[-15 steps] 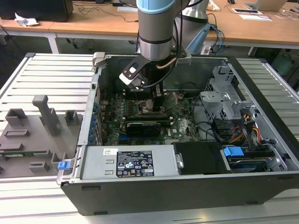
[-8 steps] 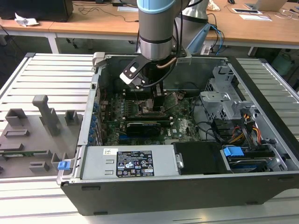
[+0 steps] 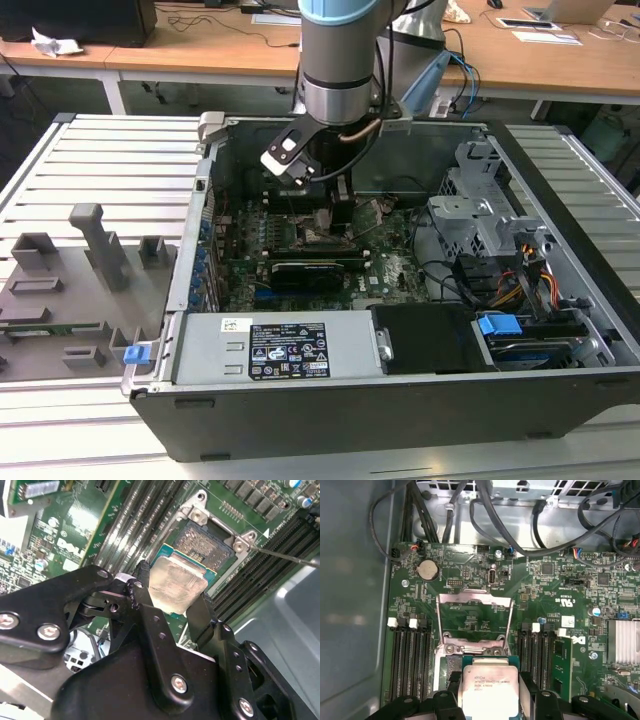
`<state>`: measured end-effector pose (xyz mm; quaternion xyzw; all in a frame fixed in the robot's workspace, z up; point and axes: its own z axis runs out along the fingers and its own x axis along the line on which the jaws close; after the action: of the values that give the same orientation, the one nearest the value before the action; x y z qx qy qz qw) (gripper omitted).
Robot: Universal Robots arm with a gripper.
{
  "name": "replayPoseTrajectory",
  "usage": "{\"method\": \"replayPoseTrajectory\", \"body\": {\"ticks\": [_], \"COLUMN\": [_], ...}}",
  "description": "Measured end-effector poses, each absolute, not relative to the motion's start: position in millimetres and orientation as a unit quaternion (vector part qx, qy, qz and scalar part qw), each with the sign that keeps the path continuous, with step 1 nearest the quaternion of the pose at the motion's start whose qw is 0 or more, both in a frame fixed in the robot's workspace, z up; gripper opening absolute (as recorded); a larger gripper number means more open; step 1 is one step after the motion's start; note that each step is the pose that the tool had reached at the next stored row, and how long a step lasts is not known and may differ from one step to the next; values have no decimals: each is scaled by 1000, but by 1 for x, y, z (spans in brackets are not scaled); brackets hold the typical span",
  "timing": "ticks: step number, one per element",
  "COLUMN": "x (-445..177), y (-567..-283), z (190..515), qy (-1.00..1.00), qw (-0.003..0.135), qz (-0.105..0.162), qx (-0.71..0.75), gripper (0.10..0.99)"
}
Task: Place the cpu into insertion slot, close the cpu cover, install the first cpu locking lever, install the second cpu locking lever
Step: 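Place the cpu into insertion slot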
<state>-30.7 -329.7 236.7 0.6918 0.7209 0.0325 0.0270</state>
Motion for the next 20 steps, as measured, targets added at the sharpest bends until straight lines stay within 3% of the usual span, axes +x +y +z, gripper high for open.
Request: {"method": "replayPoseTrajectory", "body": {"ticks": [20], "x": [-39], "y": [-326], "z": [222], "qy": [716], "qw": [27], "qz": [32], "qx": [697], "gripper": [537]}}
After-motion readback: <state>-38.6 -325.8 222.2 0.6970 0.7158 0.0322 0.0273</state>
